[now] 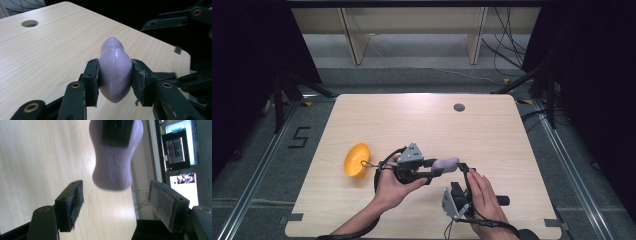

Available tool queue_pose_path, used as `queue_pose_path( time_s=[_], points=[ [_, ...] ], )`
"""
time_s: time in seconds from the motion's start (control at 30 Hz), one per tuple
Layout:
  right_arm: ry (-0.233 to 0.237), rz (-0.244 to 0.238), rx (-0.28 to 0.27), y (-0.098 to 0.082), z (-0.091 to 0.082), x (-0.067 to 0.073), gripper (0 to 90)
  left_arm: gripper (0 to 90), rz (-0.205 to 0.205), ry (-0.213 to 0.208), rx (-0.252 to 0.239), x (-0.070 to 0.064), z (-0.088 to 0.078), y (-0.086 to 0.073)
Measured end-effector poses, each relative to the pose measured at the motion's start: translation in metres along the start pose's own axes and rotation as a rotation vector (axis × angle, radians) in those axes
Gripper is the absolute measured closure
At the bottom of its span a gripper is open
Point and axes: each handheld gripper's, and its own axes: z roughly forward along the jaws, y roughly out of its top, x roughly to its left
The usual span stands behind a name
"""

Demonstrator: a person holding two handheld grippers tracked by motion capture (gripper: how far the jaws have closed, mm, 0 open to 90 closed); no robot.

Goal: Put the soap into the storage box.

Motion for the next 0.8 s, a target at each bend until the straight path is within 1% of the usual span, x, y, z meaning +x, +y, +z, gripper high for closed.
queue_pose_path(
  time_s=[0.03,0.07,0.1,0.13,0.17,0.2,0.23,0.27,0.3,0.33,0.37,0.4,0.43,0.47,0.5,0.53,0.57,0.6,0.63,0.67,0.7,0.73,0.77,0.8],
  points=[
    [-0.001,-0.01,0.001,-0.001,0.0,-0.001,29.7,59.4,-0.008,0.013,-0.003,0.0,0.0,-0.001],
    [0.006,0.018,0.012,-0.004,-0.001,0.0,29.8,59.4,0.0,0.032,-0.002,0.001,0.0,-0.001],
    [0.006,-0.009,0.008,-0.007,0.0,-0.002,29.9,59.4,-0.02,0.056,-0.004,-0.001,0.0,-0.002],
    [0.009,0.027,0.025,-0.008,-0.001,-0.001,30.1,59.4,-0.01,0.061,-0.002,0.0,-0.001,-0.002],
    [0.008,0.013,0.017,-0.01,-0.001,-0.002,30.2,59.4,-0.01,0.069,-0.01,0.001,0.0,-0.003],
    [0.022,0.006,0.017,-0.012,-0.001,-0.003,30.4,59.4,-0.013,0.081,-0.004,0.0,0.001,-0.003],
    [0.025,-0.013,0.025,-0.014,-0.002,-0.005,30.4,59.4,-0.011,0.09,-0.009,0.0,0.001,-0.003],
    [0.016,-0.038,0.026,-0.017,-0.001,-0.008,30.5,59.4,-0.015,0.117,-0.007,-0.001,0.001,-0.003],
    [0.015,-0.014,0.028,-0.018,-0.001,-0.007,30.6,59.4,-0.017,0.124,-0.017,-0.002,0.002,-0.003],
    [0.019,0.0,0.029,-0.019,-0.002,-0.007,30.7,59.4,-0.016,0.129,-0.021,-0.002,0.002,-0.003],
    [0.018,0.019,0.038,-0.021,-0.003,-0.006,30.8,59.4,-0.029,0.141,-0.021,-0.003,0.002,-0.003],
    [0.022,0.028,0.04,-0.023,-0.003,-0.007,30.9,59.4,-0.02,0.137,-0.036,-0.002,0.002,-0.004],
    [0.014,0.034,0.047,-0.025,-0.004,-0.007,31.0,59.4,-0.02,0.159,-0.039,-0.003,0.001,-0.005],
    [0.021,0.01,0.044,-0.027,-0.004,-0.009,31.1,59.4,-0.02,0.169,-0.051,-0.003,0.0,-0.006],
    [0.014,0.032,0.054,-0.028,-0.004,-0.008,31.4,59.4,-0.017,0.187,-0.055,-0.003,-0.001,-0.007],
    [0.018,-0.029,0.03,-0.031,-0.003,-0.013,31.5,59.4,-0.005,0.195,-0.055,-0.003,-0.003,-0.008],
    [0.007,-0.11,0.012,-0.031,-0.001,-0.018,31.6,59.4,-0.018,0.204,-0.064,-0.003,-0.004,-0.009],
    [0.011,-0.075,0.018,-0.032,-0.001,-0.016,31.6,59.4,-0.023,0.215,-0.074,-0.004,-0.005,-0.01],
    [0.019,0.013,0.065,-0.035,-0.004,-0.011,31.8,59.4,-0.016,0.212,-0.08,-0.003,-0.006,-0.011],
    [0.021,0.044,0.071,-0.036,-0.004,-0.009,31.8,59.4,-0.025,0.228,-0.09,-0.003,-0.007,-0.012],
    [0.032,0.126,0.093,-0.037,-0.006,-0.005,31.9,59.4,-0.027,0.237,-0.095,-0.004,-0.007,-0.014],
    [0.029,0.074,0.08,-0.038,-0.004,-0.008,31.9,59.4,-0.021,0.236,-0.099,-0.004,-0.008,-0.015],
    [0.033,0.143,0.1,-0.038,-0.005,-0.005,32.2,59.4,-0.02,0.254,-0.101,-0.005,-0.008,-0.016],
    [0.034,0.106,0.08,-0.039,-0.005,-0.008,32.4,59.4,-0.014,0.259,-0.102,-0.005,-0.009,-0.017]
  ],
)
